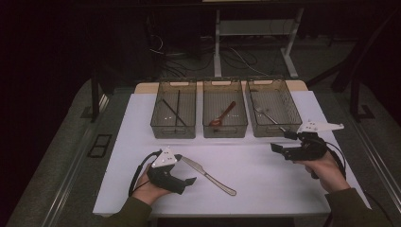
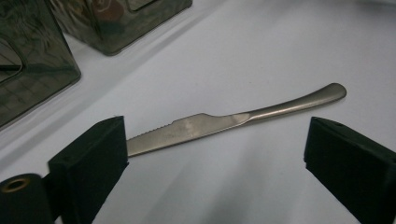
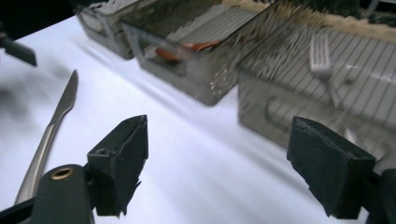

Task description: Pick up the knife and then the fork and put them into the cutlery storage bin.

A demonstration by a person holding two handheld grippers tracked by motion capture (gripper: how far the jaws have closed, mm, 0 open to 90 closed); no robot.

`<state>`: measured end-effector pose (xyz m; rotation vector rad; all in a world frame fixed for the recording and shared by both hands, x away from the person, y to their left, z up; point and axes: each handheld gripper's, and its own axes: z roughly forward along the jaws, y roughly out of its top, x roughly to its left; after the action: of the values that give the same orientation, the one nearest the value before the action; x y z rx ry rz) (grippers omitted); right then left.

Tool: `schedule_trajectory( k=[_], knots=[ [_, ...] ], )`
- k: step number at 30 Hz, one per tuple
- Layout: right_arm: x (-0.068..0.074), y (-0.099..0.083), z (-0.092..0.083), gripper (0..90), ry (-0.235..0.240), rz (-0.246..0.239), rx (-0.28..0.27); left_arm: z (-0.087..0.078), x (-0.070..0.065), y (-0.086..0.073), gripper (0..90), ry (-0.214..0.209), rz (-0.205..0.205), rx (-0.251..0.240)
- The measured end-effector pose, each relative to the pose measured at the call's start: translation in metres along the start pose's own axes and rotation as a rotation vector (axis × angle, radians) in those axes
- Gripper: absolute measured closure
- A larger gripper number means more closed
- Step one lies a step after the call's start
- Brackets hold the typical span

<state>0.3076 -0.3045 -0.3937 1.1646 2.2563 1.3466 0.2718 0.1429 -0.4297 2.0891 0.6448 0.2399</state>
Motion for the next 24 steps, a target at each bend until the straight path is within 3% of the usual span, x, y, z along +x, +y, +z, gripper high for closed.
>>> schedule_trajectory(
  k=[7,13,16,19,24],
  knots=[
    [0.010,-0.023,-0.006,18.7,0.000,-0.011,-0.017,-0.002,0.000,0.004,22.8,-0.038,0.008,0.004],
    [0.018,-0.043,-0.001,17.9,0.012,-0.001,-0.008,-0.003,0.001,0.009,48.7,-0.079,0.024,0.022],
    [0.021,-0.050,0.002,17.9,0.023,0.010,0.007,-0.002,0.003,0.013,60.9,-0.080,0.022,0.033],
    [0.024,-0.056,0.002,17.9,0.009,-0.022,0.036,0.000,0.008,0.019,70.6,-0.074,0.029,0.059],
    [0.023,-0.058,0.000,18.0,0.005,-0.010,0.032,0.010,0.018,0.030,86.8,-0.065,0.036,0.096]
  ],
)
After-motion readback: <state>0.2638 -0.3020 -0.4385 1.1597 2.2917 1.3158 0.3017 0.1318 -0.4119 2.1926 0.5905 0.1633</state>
